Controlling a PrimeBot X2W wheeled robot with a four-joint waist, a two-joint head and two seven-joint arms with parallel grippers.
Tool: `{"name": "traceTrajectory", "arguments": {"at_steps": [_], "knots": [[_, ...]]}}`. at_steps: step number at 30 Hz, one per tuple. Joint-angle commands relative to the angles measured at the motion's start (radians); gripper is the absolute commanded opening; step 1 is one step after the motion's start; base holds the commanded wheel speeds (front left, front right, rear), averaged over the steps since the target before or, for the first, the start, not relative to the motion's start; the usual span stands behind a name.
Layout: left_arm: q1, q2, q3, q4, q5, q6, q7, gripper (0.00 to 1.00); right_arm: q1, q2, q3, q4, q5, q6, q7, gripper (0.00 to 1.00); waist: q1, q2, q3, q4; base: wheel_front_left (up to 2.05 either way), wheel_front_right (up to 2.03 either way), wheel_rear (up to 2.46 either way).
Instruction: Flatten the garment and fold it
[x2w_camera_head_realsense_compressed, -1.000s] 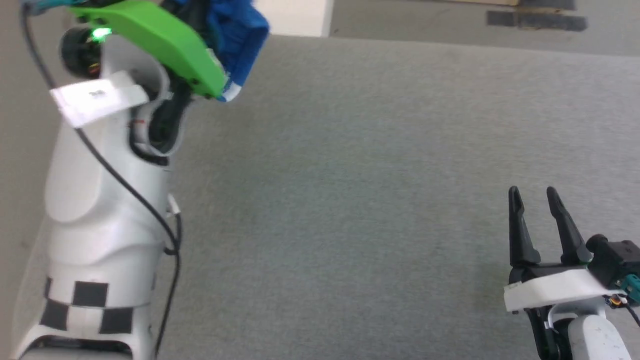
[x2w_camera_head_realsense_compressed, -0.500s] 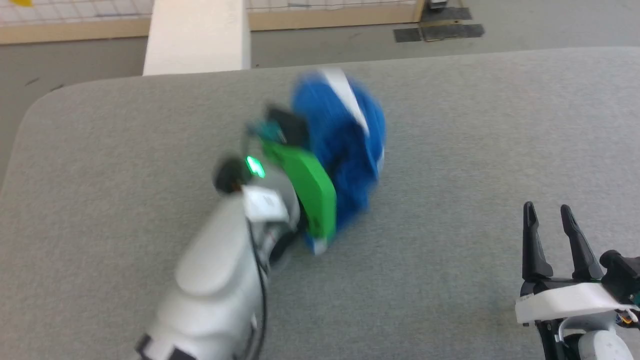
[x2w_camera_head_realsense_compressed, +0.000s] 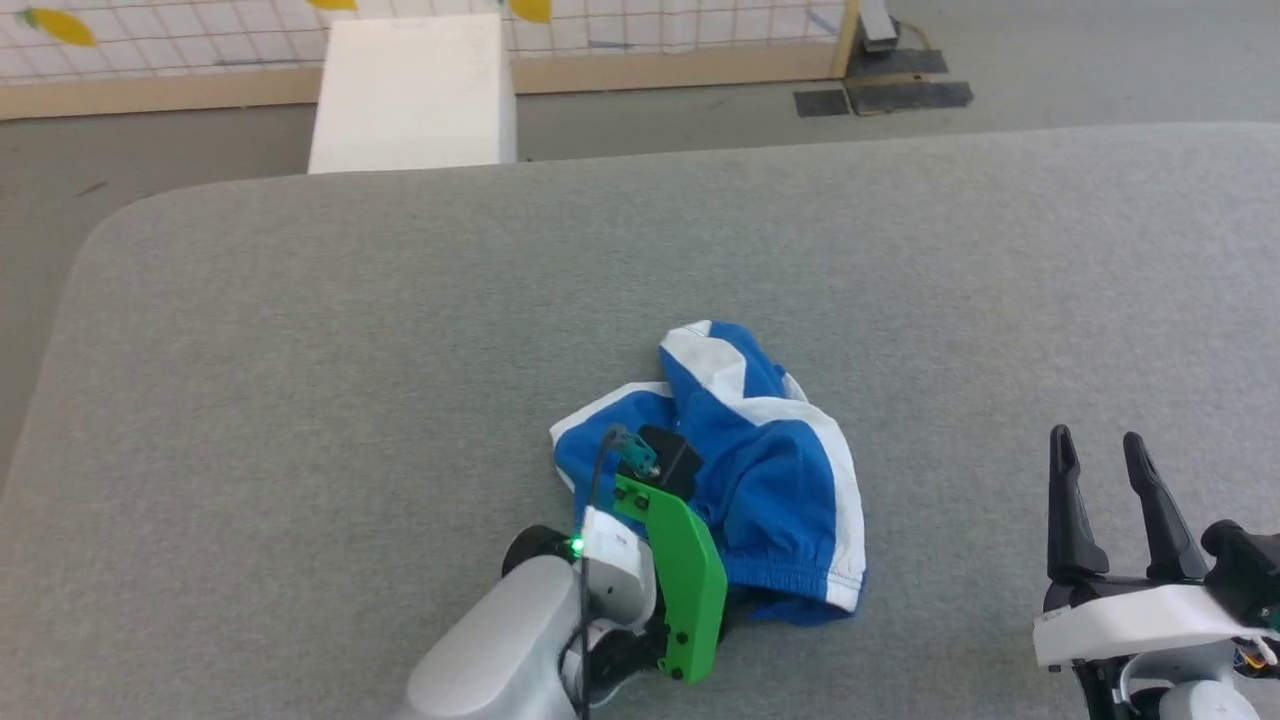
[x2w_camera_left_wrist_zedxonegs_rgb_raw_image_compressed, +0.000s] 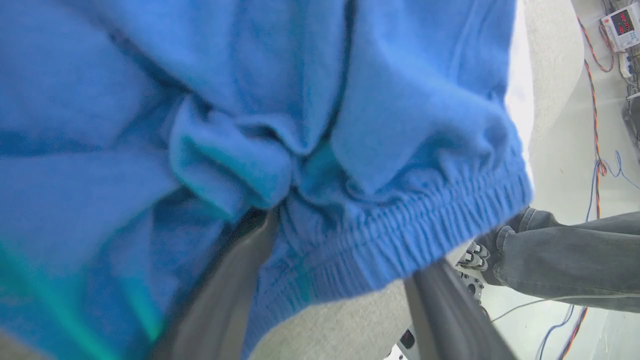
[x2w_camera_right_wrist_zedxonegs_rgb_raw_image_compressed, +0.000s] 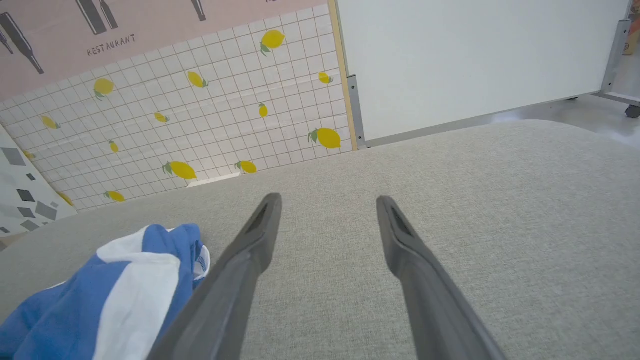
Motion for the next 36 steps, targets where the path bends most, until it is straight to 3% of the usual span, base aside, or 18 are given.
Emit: {"name": "traceTrajectory", "arguments": {"at_steps": [1,9,12,15,21,26,29,36], "knots": [[0.031,0.021,0.015,-0.03,-0.026,0.016,0.017,1.0,0.012,0.0,0.002,0.002,0.002,-0.001,-0.006,1.0,0.0,-0.0001,-0.03,0.029,0.0,0.0,0.0],[0.169,0.1,0.147,-0.348,-0.155,0.112,0.048,1.0,0.032,0.0,0.001,0.004,0.011,-0.001,-0.006,1.0,0.0,-0.0001,-0.069,0.09,0.0,0.0,0.0],[0.21,0.137,0.245,-0.466,-0.179,0.149,-0.017,1.0,0.037,0.0,0.0,0.002,0.01,-0.001,-0.006,1.0,0.0,-0.0001,-0.076,0.111,0.0,0.0,0.0],[0.233,0.172,0.352,-0.542,-0.138,0.165,-0.164,1.0,0.034,0.0,0.001,0.0,0.006,-0.001,-0.006,1.0,0.0,-0.0001,-0.078,0.125,0.0,0.0,0.0],[0.292,0.211,0.478,-0.524,0.008,0.163,-0.493,1.0,0.027,0.0,0.007,-0.003,0.002,-0.001,-0.006,1.0,0.0,-0.0001,-0.085,0.128,0.0,0.0,0.0],[0.34,0.217,0.501,-0.468,0.14,0.178,-0.727,1.0,0.017,0.0,0.041,0.003,-0.001,-0.001,-0.006,1.0,0.0,-0.0001,-0.085,0.122,0.0,0.0,0.0],[0.371,0.205,0.506,-0.441,0.184,0.193,-0.779,1.0,-0.008,0.0,0.074,0.01,-0.016,-0.001,0.041,1.0,0.0,-0.0001,-0.078,0.116,0.0,0.0,0.0],[0.421,0.147,0.519,-0.421,0.211,0.2,-0.805,1.0,-0.194,0.0,0.229,0.023,-0.06,-0.001,0.378,1.0,0.0,-0.0001,-0.04,0.116,0.0,0.0,0.0]]}}
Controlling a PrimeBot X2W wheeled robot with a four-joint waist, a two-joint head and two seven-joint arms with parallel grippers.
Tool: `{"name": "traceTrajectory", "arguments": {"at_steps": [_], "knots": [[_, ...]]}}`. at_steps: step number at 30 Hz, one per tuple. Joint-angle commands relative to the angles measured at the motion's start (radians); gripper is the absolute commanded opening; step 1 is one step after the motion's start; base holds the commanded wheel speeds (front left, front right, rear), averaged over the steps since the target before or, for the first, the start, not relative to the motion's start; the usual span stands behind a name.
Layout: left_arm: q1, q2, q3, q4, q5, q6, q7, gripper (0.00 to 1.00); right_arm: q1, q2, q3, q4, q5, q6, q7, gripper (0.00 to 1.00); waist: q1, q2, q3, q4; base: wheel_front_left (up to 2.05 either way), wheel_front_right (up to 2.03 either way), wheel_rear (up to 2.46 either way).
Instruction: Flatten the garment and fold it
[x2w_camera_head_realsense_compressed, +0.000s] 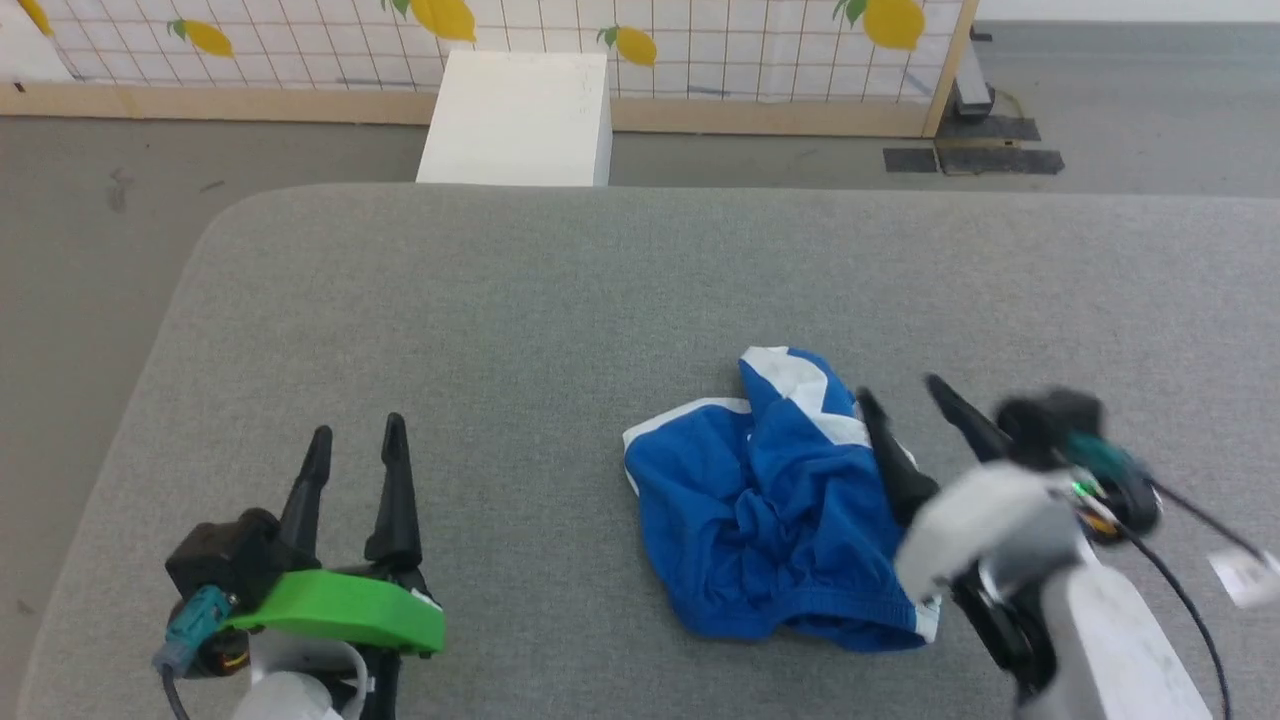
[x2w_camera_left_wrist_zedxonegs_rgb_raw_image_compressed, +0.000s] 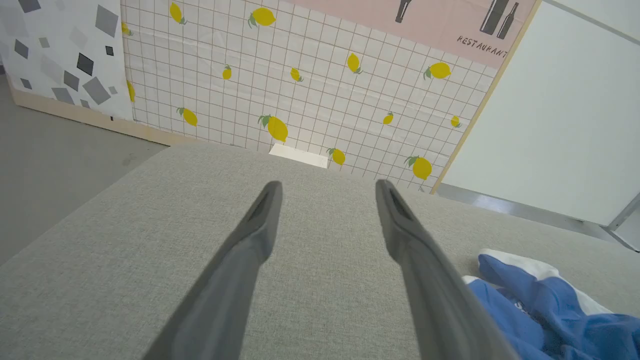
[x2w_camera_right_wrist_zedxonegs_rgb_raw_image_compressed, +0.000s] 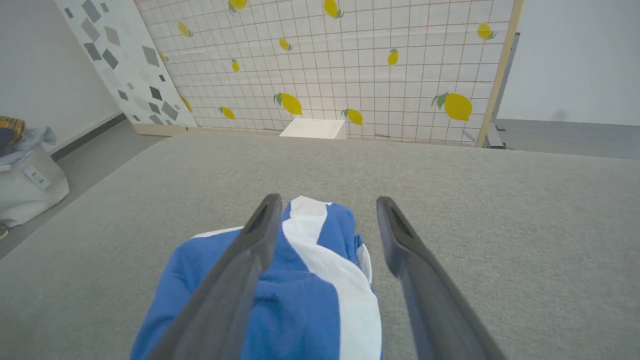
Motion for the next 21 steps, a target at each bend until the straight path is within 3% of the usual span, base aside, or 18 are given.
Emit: {"name": "traceTrajectory", "arguments": {"at_steps": [1,4,8,13,18,19,20,21], "knots": [[0.017,-0.013,0.001,0.003,0.006,-0.001,-0.008,1.0,-0.051,0.0,0.022,0.017,-0.016,-0.001,0.083,1.0,0.0,0.0,0.019,0.006,0.0,0.0,0.0],[0.017,-0.038,-0.004,0.006,0.013,-0.009,-0.009,1.0,-0.146,0.0,0.067,0.066,-0.065,-0.001,0.305,1.0,0.0,0.0,0.042,0.029,0.0,0.0,0.0],[0.003,-0.06,-0.012,0.012,0.026,-0.028,-0.01,1.0,-0.233,-0.019,0.143,0.123,-0.127,-0.001,0.508,1.0,0.0,0.0,0.071,0.068,0.0,0.0,0.0],[-0.007,-0.085,-0.007,0.014,0.041,-0.043,-0.01,1.0,-0.278,-0.048,0.187,0.172,-0.144,-0.001,0.579,1.0,0.0,0.0,0.099,0.101,0.0,0.0,0.0],[-0.014,-0.108,-0.002,0.017,0.053,-0.06,-0.01,1.0,-0.288,-0.054,0.184,0.216,-0.152,-0.001,0.557,1.0,0.0,0.0,0.115,0.118,0.0,0.0,0.0],[-0.015,-0.11,-0.001,0.017,0.054,-0.065,-0.011,1.0,-0.289,-0.053,0.184,0.22,-0.145,-0.001,0.546,0.34,0.0,0.0,0.116,0.119,0.0,0.0,0.0],[-0.015,-0.113,-0.002,0.019,0.056,-0.069,-0.011,1.0,-0.29,-0.052,0.182,0.22,-0.138,-0.001,0.526,0.0,0.0,0.0,0.118,0.118,0.0,0.0,0.0],[-0.017,-0.115,-0.003,0.022,0.058,-0.073,-0.011,1.0,-0.29,-0.053,0.181,0.22,-0.129,-0.001,0.514,0.0,0.0,0.0,0.118,0.117,0.0,0.0,0.0]]}}
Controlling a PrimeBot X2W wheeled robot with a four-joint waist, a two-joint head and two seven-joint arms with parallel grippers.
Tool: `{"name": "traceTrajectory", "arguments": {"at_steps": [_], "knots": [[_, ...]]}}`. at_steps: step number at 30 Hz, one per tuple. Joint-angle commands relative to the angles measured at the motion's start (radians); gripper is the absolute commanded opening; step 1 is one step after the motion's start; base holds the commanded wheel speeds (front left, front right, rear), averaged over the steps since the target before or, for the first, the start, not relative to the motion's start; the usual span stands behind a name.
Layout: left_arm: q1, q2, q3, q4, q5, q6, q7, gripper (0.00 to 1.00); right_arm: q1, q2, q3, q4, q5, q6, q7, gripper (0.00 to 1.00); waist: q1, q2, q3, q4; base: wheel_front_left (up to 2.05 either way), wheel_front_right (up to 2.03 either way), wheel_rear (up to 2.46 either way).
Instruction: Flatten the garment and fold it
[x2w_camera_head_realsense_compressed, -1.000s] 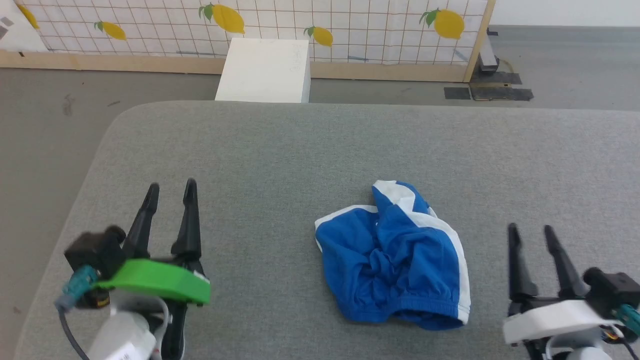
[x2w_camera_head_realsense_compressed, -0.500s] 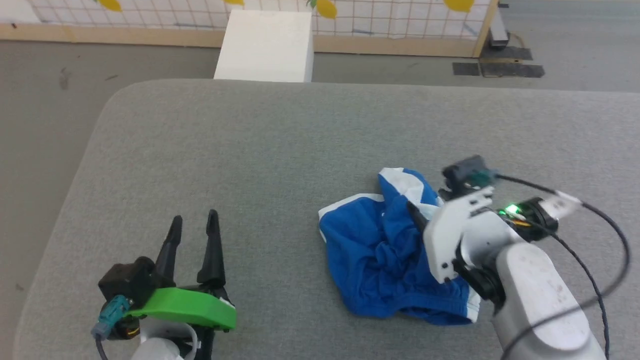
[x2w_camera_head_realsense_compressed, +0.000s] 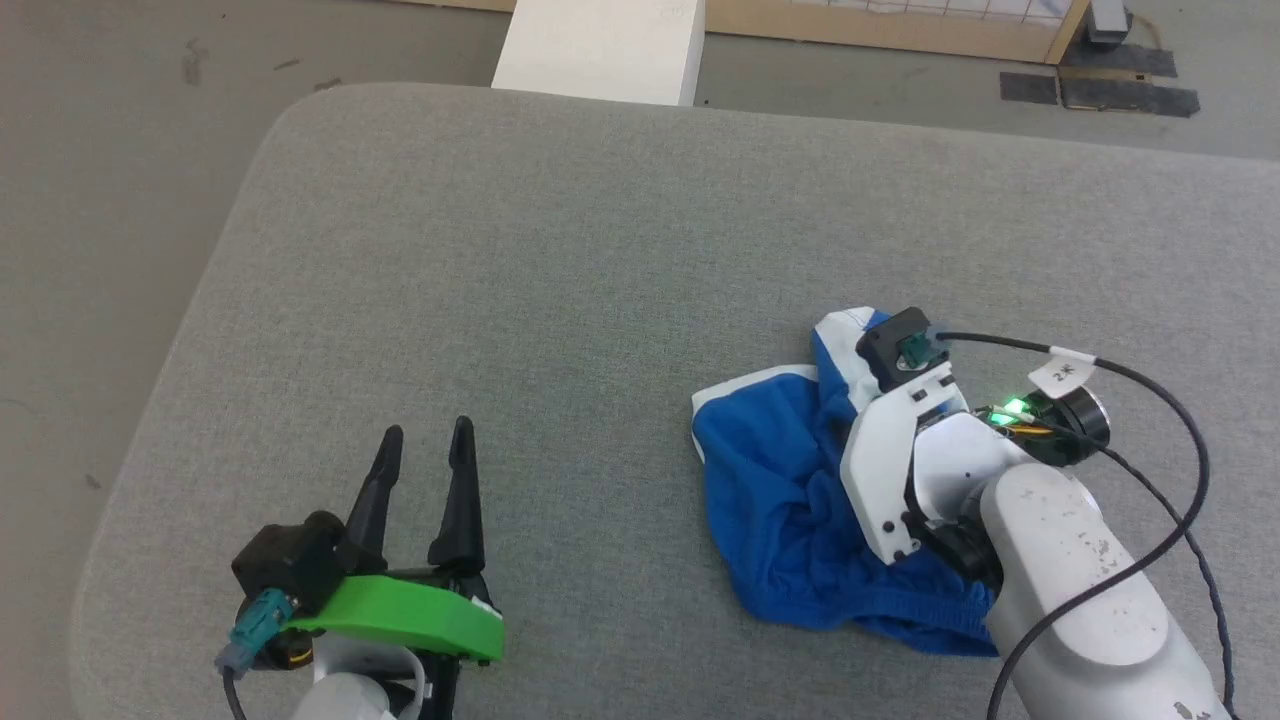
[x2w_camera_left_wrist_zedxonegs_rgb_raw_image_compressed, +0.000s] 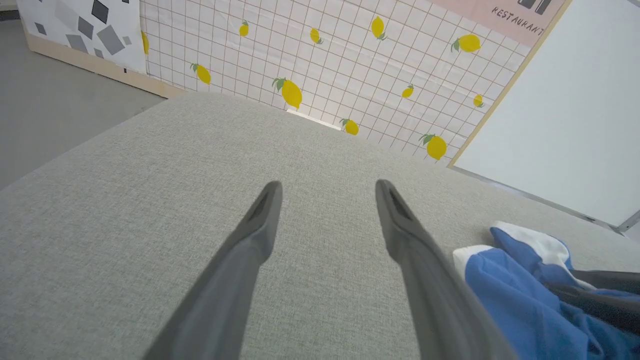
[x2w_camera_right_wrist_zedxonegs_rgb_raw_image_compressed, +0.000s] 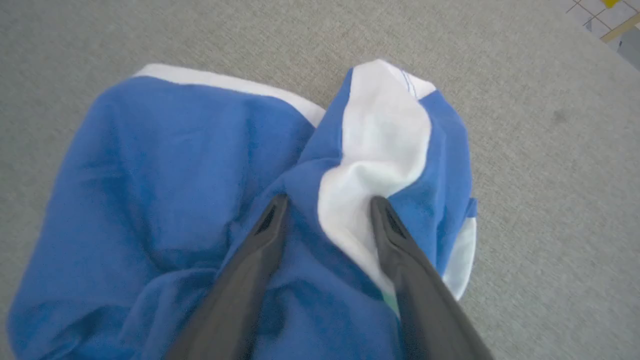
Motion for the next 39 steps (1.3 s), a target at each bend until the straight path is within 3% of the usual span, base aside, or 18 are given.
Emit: {"name": "traceTrajectory", "arguments": {"at_steps": [1,5,7,11,17,18,19,29,33,39], "knots": [[-0.02,-0.006,-0.002,0.005,0.007,-0.01,-0.005,1.0,-0.015,0.0,-0.009,-0.002,0.022,-0.002,-0.015,0.0,0.0,-0.0001,0.002,0.001,0.0,0.0,0.0],[-0.029,-0.014,-0.016,0.022,0.014,-0.026,-0.005,1.0,-0.008,-0.039,-0.076,-0.049,0.078,-0.002,-0.057,0.0,0.0,-0.0001,-0.008,-0.003,0.0,0.0,0.0],[-0.036,-0.019,-0.027,0.035,0.016,-0.038,-0.005,1.0,0.007,-0.108,-0.179,-0.076,0.084,-0.002,-0.059,0.0,0.0,-0.0001,-0.015,-0.006,0.0,0.0,0.0],[-0.041,-0.022,-0.04,0.053,0.016,-0.05,-0.005,1.0,0.03,-0.171,-0.346,-0.059,0.052,-0.002,-0.053,0.0,0.0,-0.0001,-0.022,-0.009,0.0,0.0,0.0],[-0.041,-0.019,-0.051,0.074,0.012,-0.059,0.001,1.0,0.067,-0.137,-0.59,0.019,-0.04,-0.002,-0.051,0.0,0.0,-0.0001,-0.029,-0.015,0.0,0.0,0.0],[-0.041,-0.018,-0.052,0.076,0.011,-0.06,0.004,1.0,0.071,-0.123,-0.61,0.025,-0.057,-0.002,-0.052,0.28,0.0,-0.0001,-0.03,-0.017,0.0,0.0,0.0],[-0.039,-0.016,-0.053,0.078,0.01,-0.06,0.006,1.0,0.075,-0.103,-0.622,0.023,-0.069,-0.002,-0.058,1.0,0.0,-0.0001,-0.033,-0.02,0.0,0.0,0.0],[-0.034,-0.012,-0.059,0.077,-0.006,-0.058,0.022,1.0,0.136,0.036,-0.662,-0.195,0.081,-0.002,-0.372,1.0,0.0,-0.0001,-0.064,-0.05,0.0,0.0,0.0],[-0.039,-0.02,-0.059,0.073,-0.032,-0.055,0.041,1.0,0.258,0.053,-0.641,-0.291,0.174,-0.002,-0.438,1.0,0.0,-0.0001,-0.076,-0.088,0.0,0.0,0.0],[-0.138,-0.039,-0.08,0.118,-0.072,-0.035,0.152,1.0,0.378,0.054,-0.588,-0.313,0.281,-0.002,-0.486,1.0,0.0,-0.0001,-0.076,-0.14,0.0,0.0,0.0]]}}
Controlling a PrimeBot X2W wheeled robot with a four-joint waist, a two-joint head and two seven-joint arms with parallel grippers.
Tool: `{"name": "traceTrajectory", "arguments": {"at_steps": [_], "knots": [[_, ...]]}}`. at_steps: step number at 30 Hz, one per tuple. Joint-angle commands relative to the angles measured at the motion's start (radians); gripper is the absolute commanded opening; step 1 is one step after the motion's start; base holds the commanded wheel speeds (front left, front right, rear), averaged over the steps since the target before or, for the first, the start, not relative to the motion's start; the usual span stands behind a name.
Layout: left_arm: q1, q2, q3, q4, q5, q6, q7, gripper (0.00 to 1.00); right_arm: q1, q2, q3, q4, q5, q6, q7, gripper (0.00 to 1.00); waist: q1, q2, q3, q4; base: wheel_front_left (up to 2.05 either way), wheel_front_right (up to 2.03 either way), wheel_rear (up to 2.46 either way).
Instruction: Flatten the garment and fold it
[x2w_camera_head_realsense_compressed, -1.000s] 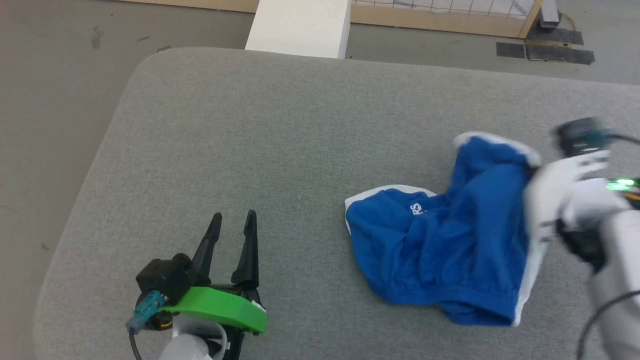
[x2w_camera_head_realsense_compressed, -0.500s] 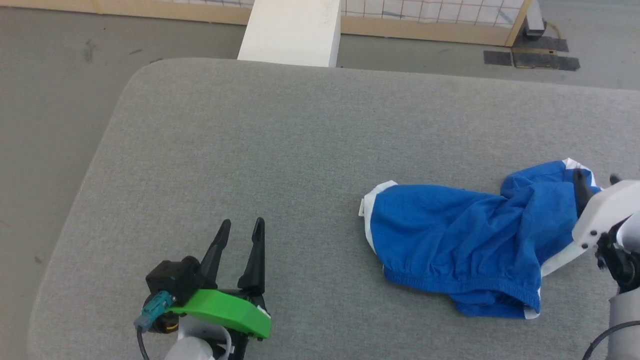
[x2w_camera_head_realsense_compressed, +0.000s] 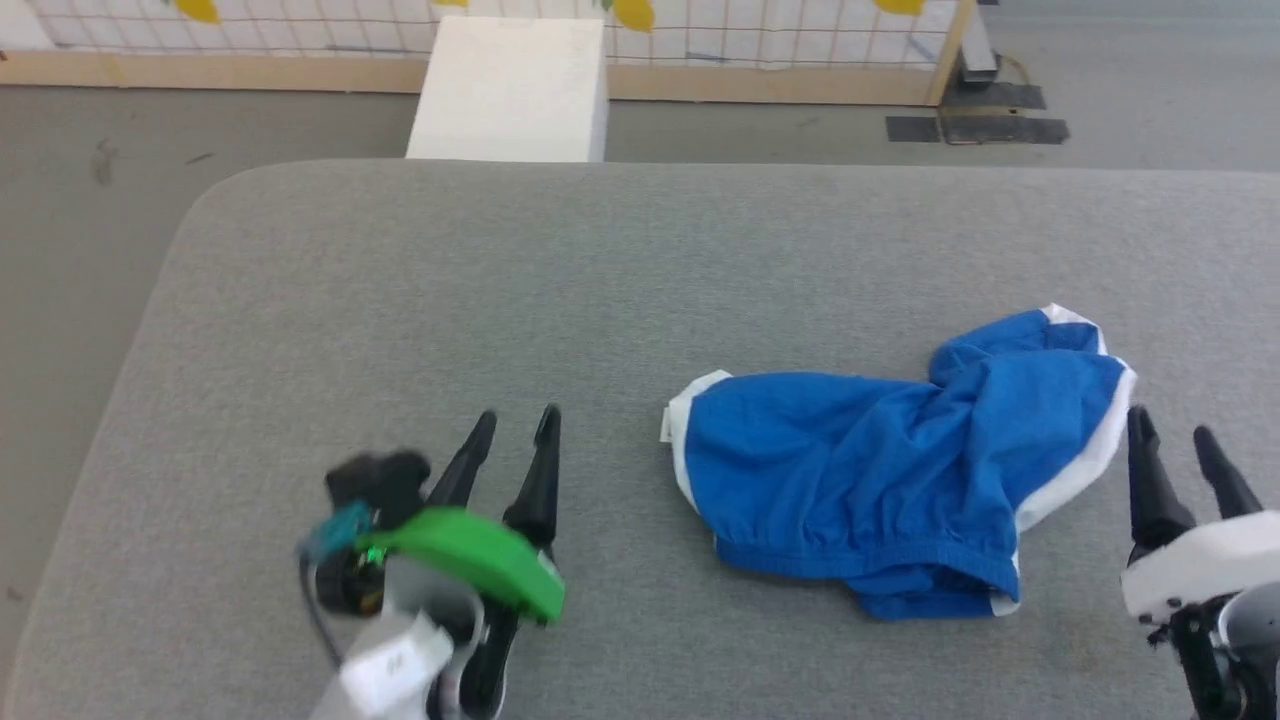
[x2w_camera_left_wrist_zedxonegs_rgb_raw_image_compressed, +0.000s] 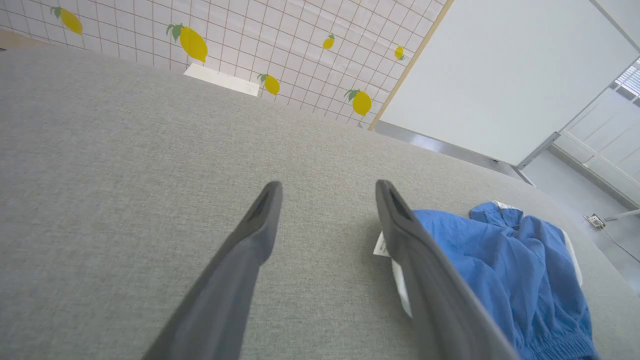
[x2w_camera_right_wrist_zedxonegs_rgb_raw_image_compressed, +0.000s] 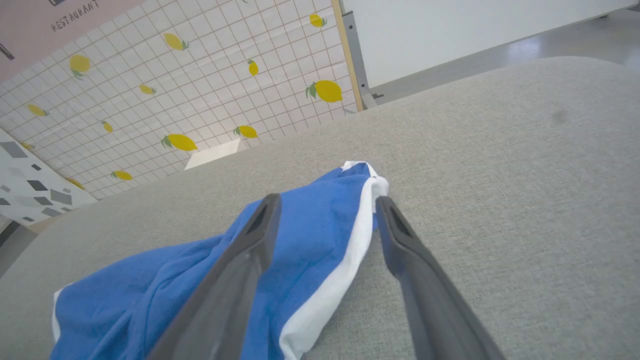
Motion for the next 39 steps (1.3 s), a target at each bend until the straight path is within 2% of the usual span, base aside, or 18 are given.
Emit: {"name": "traceTrajectory", "arguments": {"at_steps": [1,5,12,15,18,19,20,23,27,30,33,39], "knots": [[-0.065,-0.01,-0.005,0.022,-0.019,0.019,0.044,1.0,0.018,0.001,0.007,-0.006,0.017,-0.001,-0.01,1.0,0.0,0.0,0.001,-0.031,0.0,0.0,0.0],[-0.226,-0.021,-0.051,0.111,-0.03,0.047,0.203,1.0,0.03,0.001,0.024,-0.007,0.029,-0.001,-0.018,1.0,0.0,0.0,0.019,-0.065,0.0,0.0,0.0],[-0.415,-0.028,-0.179,0.31,-0.02,0.115,0.602,1.0,0.007,0.002,0.04,-0.009,0.024,-0.001,-0.023,1.0,0.0,0.0,0.059,-0.132,0.0,0.0,0.0],[-0.418,-0.029,-0.209,0.337,-0.04,0.102,0.689,1.0,0.004,0.002,0.038,-0.002,0.023,-0.001,-0.03,1.0,0.0,0.0,0.069,-0.153,0.0,0.0,0.0],[-0.4,-0.031,-0.21,0.338,-0.066,0.095,0.697,1.0,0.009,0.002,0.024,0.002,0.009,-0.001,-0.037,1.0,0.0,0.0,0.078,-0.16,0.0,0.0,0.0],[-0.396,-0.031,-0.211,0.334,-0.07,0.09,0.689,0.18,0.01,0.002,0.021,0.004,0.01,-0.001,-0.039,1.0,0.0,0.0,0.08,-0.16,0.0,0.0,0.0],[-0.393,-0.032,-0.211,0.328,-0.077,0.081,0.674,0.0,0.011,0.002,0.017,0.005,0.008,-0.001,-0.041,1.0,0.0,0.0,0.082,-0.158,0.0,0.0,0.0],[-0.406,-0.033,-0.204,0.305,-0.088,0.056,0.615,0.0,0.014,0.002,0.007,0.008,0.005,-0.001,-0.045,1.0,0.0,0.0,0.081,-0.143,0.0,0.0,0.0],[-0.473,-0.034,-0.17,0.25,-0.094,0.033,0.471,0.0,0.005,0.002,0.016,0.001,-0.01,-0.001,-0.043,1.0,0.0,0.0,0.073,-0.12,0.0,0.0,0.0],[-0.517,-0.035,-0.149,0.211,-0.118,0.037,0.411,0.0,-0.005,0.002,0.03,-0.005,-0.018,-0.001,-0.037,1.0,0.0,0.0,0.06,-0.106,0.0,0.0,0.0],[-0.508,-0.032,-0.136,0.179,-0.124,0.063,0.398,0.0,-0.01,0.002,0.04,-0.009,-0.02,-0.001,-0.034,1.0,0.0,0.0,0.049,-0.098,0.0,0.0,0.0],[-0.308,0.031,-0.131,0.218,-0.163,0.116,0.488,0.0,0.006,0.002,0.046,-0.008,-0.016,-0.001,-0.029,1.0,0.0,0.0,0.042,-0.07,0.0,0.0,0.0]]}}
